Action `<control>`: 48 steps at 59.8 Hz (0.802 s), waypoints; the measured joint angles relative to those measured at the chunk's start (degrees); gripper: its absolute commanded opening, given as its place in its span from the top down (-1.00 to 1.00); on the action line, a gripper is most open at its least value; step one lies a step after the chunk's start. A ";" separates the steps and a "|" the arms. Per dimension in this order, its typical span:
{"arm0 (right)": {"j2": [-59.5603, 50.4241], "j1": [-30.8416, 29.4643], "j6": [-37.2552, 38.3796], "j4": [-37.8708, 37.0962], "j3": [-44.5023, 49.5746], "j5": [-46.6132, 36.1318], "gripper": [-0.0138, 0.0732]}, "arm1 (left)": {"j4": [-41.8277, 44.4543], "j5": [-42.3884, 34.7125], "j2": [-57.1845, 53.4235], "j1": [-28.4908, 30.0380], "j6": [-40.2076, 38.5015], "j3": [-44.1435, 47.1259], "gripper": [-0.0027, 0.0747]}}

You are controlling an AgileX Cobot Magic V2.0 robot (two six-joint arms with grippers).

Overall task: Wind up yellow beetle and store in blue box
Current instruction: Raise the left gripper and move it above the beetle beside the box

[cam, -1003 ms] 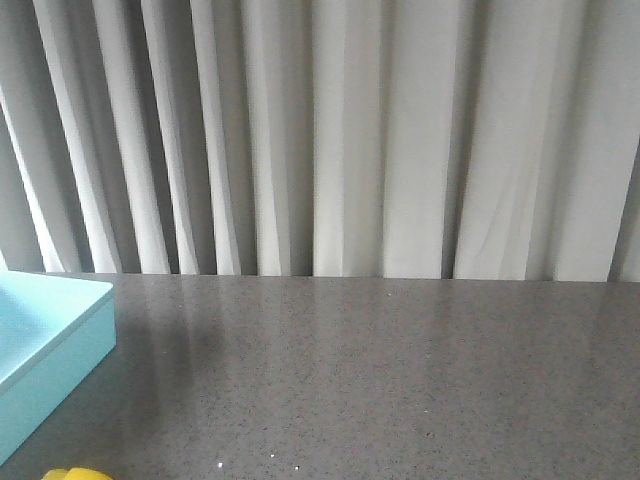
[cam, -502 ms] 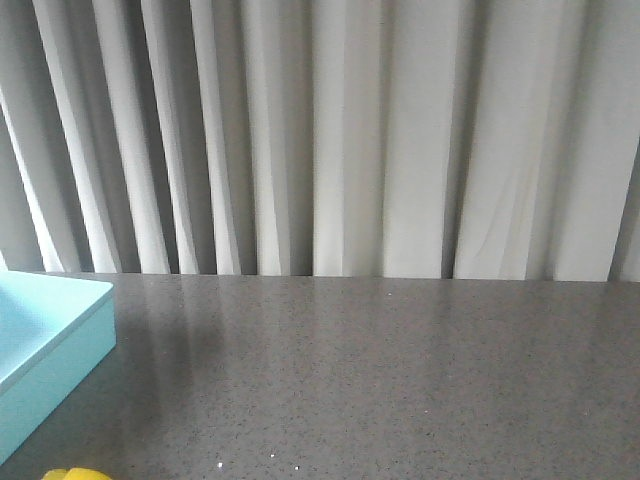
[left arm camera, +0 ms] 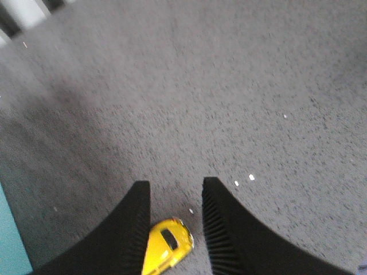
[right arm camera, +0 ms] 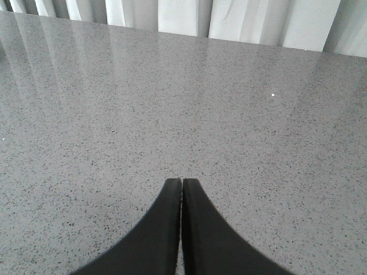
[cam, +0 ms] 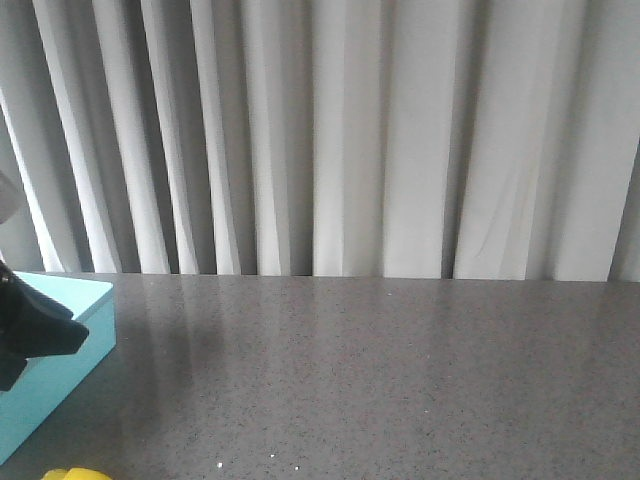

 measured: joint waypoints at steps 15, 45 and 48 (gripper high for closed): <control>0.00 0.00 0.00 0.00 0.00 0.00 0.69 | 5.51 4.09 2.99 0.00 -8.70 -3.33 0.03; 0.00 0.00 0.00 0.00 0.00 0.00 0.69 | 5.74 3.93 3.05 0.00 -10.64 -3.33 -0.12; 0.00 0.00 0.00 0.00 0.00 0.00 0.69 | 5.74 3.93 3.05 0.00 -10.64 -3.33 -0.12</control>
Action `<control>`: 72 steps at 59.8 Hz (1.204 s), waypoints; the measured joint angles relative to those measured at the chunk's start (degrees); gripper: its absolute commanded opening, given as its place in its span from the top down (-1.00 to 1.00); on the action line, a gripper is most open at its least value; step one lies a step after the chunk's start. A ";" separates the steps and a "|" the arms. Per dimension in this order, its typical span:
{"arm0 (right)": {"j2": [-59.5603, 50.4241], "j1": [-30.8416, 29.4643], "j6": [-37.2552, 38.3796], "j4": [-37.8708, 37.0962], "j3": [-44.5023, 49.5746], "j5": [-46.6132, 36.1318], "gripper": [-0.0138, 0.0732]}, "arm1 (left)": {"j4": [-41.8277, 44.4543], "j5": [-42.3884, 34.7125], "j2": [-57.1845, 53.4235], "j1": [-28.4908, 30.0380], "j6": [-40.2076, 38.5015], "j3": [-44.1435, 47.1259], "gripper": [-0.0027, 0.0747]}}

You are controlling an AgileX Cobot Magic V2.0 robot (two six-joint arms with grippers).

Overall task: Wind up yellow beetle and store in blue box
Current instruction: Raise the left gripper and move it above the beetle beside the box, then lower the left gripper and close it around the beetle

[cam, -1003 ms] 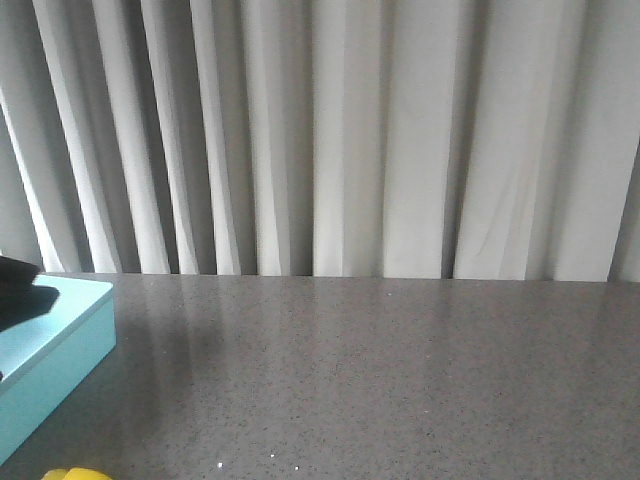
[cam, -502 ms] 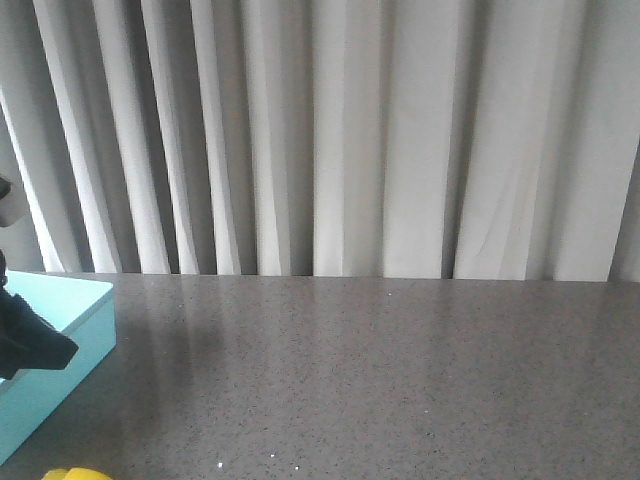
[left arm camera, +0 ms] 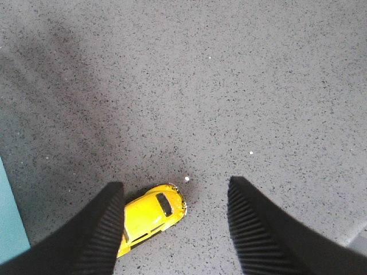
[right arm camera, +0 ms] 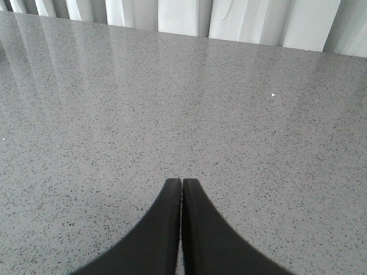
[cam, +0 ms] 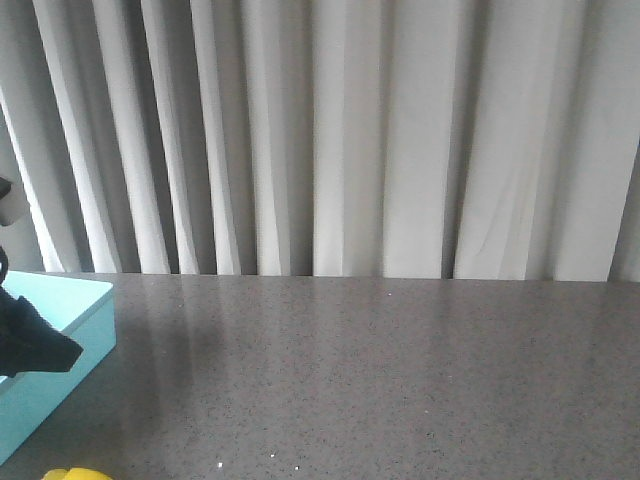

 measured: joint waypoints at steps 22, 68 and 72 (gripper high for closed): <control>0.00 0.00 0.00 0.00 0.00 0.00 0.69 | 2.59 -0.62 2.30 0.00 -0.20 -0.65 -0.12; 0.00 0.00 0.00 0.00 0.00 0.00 0.69 | 12.12 -2.02 10.75 0.00 10.36 -4.15 -0.12; 0.00 0.00 0.00 0.00 0.00 0.00 0.69 | 12.25 -1.57 11.33 0.00 11.75 -4.15 -0.12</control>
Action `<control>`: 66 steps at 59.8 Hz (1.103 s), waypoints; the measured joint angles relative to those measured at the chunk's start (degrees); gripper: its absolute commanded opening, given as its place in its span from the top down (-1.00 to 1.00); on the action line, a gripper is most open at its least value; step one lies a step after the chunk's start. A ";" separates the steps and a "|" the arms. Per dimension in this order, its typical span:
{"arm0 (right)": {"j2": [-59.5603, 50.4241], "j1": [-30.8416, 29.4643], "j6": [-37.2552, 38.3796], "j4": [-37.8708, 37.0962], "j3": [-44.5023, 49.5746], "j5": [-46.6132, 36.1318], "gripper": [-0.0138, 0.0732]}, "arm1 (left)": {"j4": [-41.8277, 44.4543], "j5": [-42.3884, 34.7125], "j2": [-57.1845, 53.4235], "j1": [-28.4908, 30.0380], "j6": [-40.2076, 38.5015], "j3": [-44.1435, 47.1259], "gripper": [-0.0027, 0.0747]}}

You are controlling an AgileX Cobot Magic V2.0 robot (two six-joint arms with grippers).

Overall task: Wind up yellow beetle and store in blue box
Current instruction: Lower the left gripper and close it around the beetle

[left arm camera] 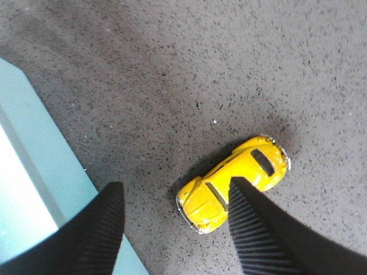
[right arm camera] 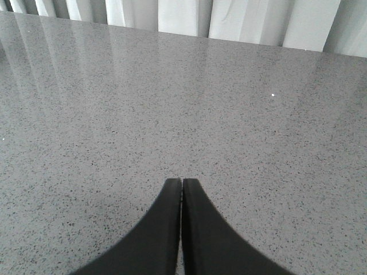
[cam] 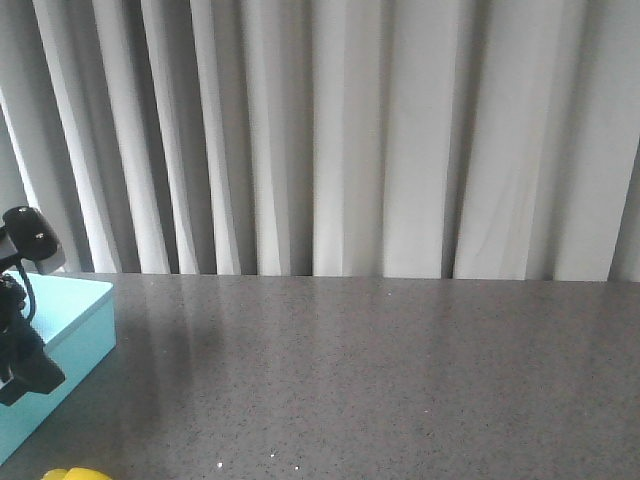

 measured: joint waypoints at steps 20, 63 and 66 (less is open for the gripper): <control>0.00 0.00 0.00 0.00 0.00 0.00 0.69 | 0.84 1.87 4.20 -1.81 3.20 0.00 -0.12; 0.00 0.00 0.00 0.00 0.00 0.12 0.69 | 6.03 0.03 8.75 -4.60 6.75 11.13 -0.12; 0.00 0.00 0.00 0.00 0.00 0.17 0.69 | 5.33 -1.23 8.75 -4.60 7.54 12.02 -0.12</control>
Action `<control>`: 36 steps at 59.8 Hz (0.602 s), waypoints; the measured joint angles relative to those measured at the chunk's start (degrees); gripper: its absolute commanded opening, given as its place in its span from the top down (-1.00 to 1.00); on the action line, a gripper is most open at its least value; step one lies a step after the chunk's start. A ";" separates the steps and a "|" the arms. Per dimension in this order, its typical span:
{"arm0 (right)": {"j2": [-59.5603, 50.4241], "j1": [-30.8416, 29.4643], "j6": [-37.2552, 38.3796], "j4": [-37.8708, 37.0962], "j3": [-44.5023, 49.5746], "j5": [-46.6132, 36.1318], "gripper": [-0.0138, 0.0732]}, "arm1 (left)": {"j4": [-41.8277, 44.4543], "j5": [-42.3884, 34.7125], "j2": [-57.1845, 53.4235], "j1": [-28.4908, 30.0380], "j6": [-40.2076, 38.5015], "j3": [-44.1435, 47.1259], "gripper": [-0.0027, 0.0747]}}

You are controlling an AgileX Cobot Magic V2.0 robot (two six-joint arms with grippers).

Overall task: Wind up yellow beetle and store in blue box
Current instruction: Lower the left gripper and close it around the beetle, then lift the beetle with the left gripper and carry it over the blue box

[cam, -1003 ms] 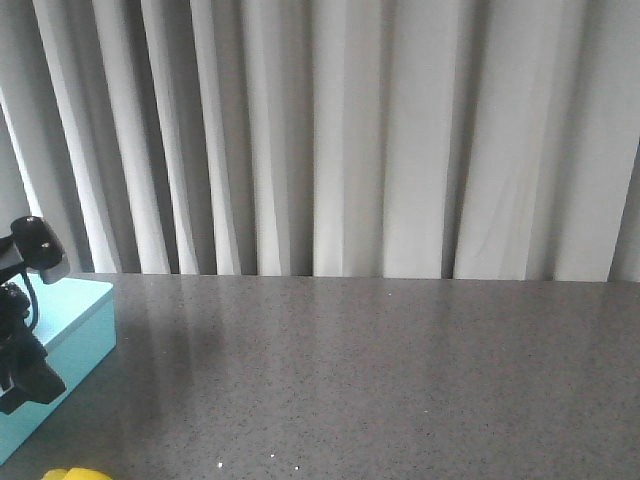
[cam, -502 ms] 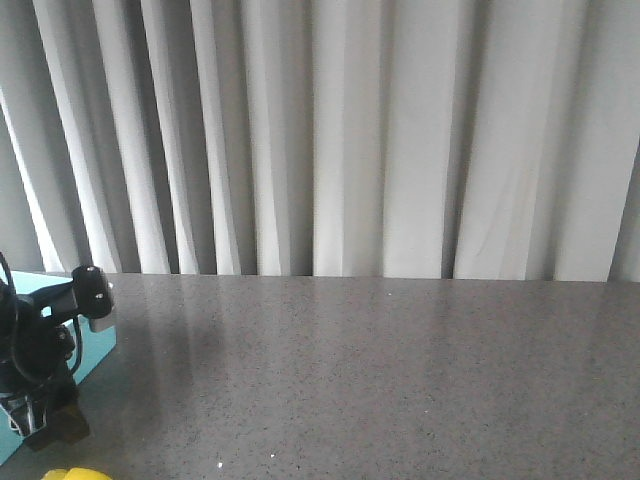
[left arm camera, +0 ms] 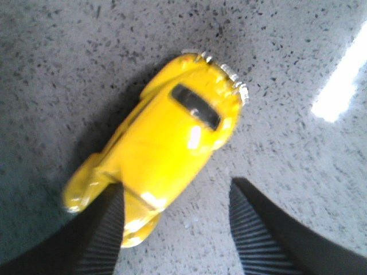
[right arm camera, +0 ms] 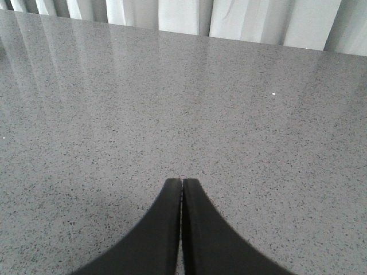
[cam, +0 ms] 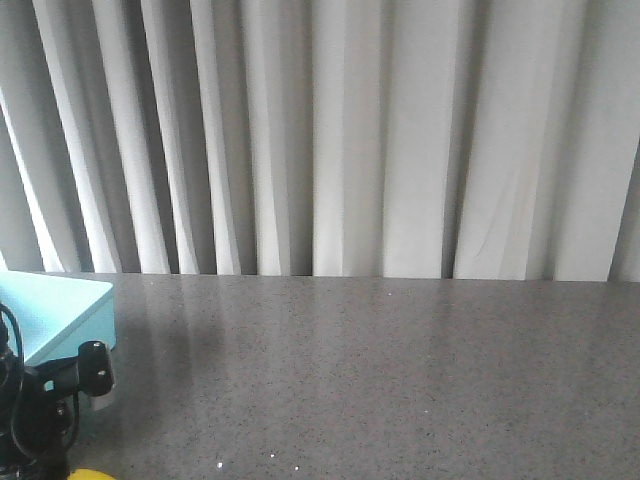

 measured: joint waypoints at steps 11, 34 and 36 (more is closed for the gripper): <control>0.00 0.00 0.00 0.00 0.00 0.00 0.69 | -1.91 -3.64 -0.05 0.00 2.82 2.16 -0.08; 0.00 0.00 0.00 0.00 0.00 0.00 0.69 | -2.86 -8.95 1.34 -2.80 5.47 2.26 -0.03; 0.00 0.00 0.00 0.00 0.00 0.00 0.69 | -3.27 -8.95 1.68 -2.91 5.52 2.15 -0.03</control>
